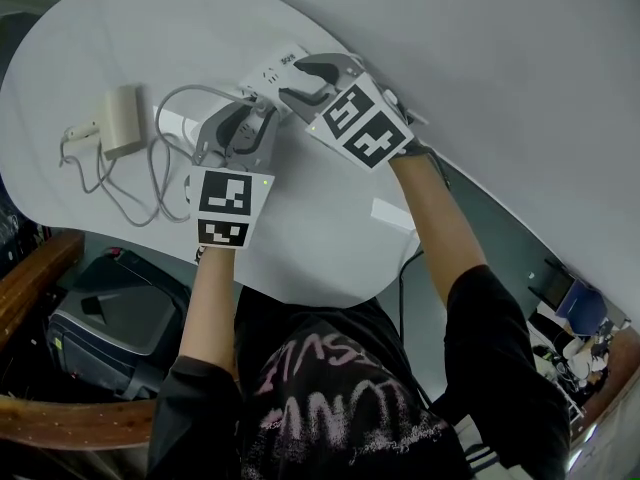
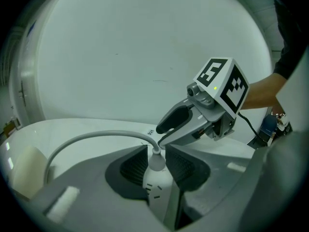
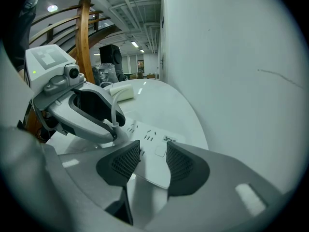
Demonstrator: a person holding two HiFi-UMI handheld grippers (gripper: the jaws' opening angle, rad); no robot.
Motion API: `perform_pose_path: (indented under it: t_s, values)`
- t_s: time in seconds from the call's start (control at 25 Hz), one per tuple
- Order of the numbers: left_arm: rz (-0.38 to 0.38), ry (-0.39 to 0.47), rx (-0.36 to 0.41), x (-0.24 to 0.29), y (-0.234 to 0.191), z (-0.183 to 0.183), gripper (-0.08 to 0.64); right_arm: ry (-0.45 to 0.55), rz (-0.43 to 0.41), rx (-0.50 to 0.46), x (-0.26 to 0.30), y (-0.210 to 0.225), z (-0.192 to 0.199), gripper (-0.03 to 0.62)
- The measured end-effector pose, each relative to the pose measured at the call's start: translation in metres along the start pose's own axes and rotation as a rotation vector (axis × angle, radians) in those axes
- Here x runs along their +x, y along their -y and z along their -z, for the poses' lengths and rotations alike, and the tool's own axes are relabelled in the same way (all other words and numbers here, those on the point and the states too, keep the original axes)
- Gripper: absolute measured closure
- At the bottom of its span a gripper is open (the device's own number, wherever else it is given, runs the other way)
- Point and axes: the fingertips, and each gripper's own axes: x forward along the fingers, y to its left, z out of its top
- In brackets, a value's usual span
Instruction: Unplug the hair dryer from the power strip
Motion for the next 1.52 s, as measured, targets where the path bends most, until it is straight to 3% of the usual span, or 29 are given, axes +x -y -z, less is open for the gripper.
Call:
perform_pose_path:
  t_s: [1.04,1.24,1.36,1.52]
  values:
    - [-0.001,-0.001,0.005,-0.002,0.002,-0.004,0.506,-0.005,0.007,0.005,0.000,0.000,0.001,0.406]
    - [-0.019,0.150,-0.030,-0.016,-0.007,-0.043,0.506,-0.003,0.007,0.003,0.000,0.000,0.000,0.405]
    - [-0.038,0.164,-0.008,-0.023,-0.013,-0.054,0.505,-0.006,0.009,0.007,-0.001,-0.001,0.001,0.405]
    - [-0.042,0.153,-0.092,-0.028,-0.017,-0.047,0.505,0.004,0.019,0.010,-0.001,0.001,0.001,0.407]
